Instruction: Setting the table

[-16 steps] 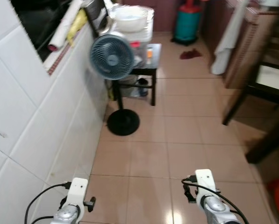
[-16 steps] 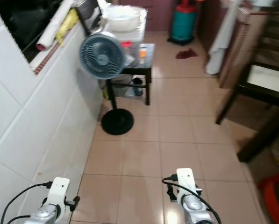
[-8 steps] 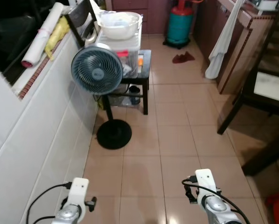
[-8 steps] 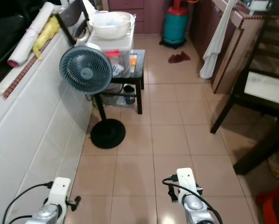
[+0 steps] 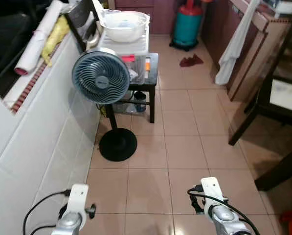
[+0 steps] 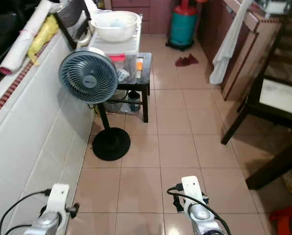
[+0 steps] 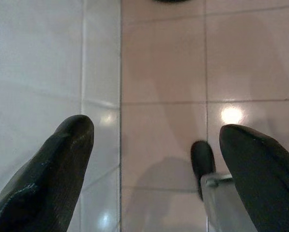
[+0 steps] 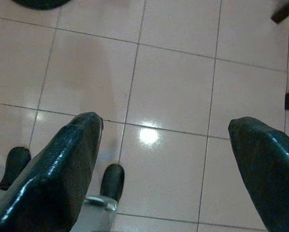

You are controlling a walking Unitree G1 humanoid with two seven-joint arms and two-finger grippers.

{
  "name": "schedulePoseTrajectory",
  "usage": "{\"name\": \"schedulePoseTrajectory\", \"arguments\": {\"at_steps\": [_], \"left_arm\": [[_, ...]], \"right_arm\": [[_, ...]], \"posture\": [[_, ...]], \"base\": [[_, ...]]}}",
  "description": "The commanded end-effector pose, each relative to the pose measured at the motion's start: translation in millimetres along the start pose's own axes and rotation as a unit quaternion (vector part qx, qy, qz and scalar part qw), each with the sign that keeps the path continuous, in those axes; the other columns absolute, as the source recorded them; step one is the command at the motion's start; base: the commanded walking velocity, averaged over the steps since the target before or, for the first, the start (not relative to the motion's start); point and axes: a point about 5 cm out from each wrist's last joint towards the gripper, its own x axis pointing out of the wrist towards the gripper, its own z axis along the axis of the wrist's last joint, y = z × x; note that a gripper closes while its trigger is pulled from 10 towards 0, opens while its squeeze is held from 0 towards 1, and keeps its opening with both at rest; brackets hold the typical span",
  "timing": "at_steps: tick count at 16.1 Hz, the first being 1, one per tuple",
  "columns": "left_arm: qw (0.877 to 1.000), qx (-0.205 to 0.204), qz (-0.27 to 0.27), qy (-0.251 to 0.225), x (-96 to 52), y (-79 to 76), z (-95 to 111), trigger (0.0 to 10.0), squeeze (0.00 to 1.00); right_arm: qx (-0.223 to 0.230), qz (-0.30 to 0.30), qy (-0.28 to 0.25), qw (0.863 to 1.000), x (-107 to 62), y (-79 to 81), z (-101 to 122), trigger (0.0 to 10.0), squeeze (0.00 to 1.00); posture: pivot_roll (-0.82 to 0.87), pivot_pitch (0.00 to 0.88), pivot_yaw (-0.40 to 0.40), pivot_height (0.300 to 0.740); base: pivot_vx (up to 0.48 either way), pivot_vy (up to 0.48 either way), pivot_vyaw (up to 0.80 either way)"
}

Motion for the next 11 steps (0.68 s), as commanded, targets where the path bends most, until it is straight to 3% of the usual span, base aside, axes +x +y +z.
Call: {"name": "schedulePoseTrajectory", "arguments": {"at_steps": [1,5,11], "left_arm": [[1.0,0.004,0.006,0.01,-0.6,3.1,-4.3,10.0,0.0],[1.0,0.012,0.009,0.012,-0.3,2.9,-3.1,10.0,0.0],[1.0,0.017,0.01,0.018,-0.2,2.3,-4.2,10.0,0.0]], "right_arm": [[-0.006,0.008,0.004,1.0,0.1,6.0,-1.3,10.0,0.0],[0.006,0.002,-0.001,1.0,1.0,4.4,3.2,10.0,0.0],[0.045,-0.013,0.014,0.999,0.4,3.0,-2.1,10.0,0.0]], "posture": [[-0.12,0.068,0.018,0.74],[-0.12,0.062,0.027,0.74],[-0.11,0.017,0.041,0.74]], "base": [[0.0,0.0,0.51],[0.0,0.0,0.8],[0.0,0.0,0.0]]}}
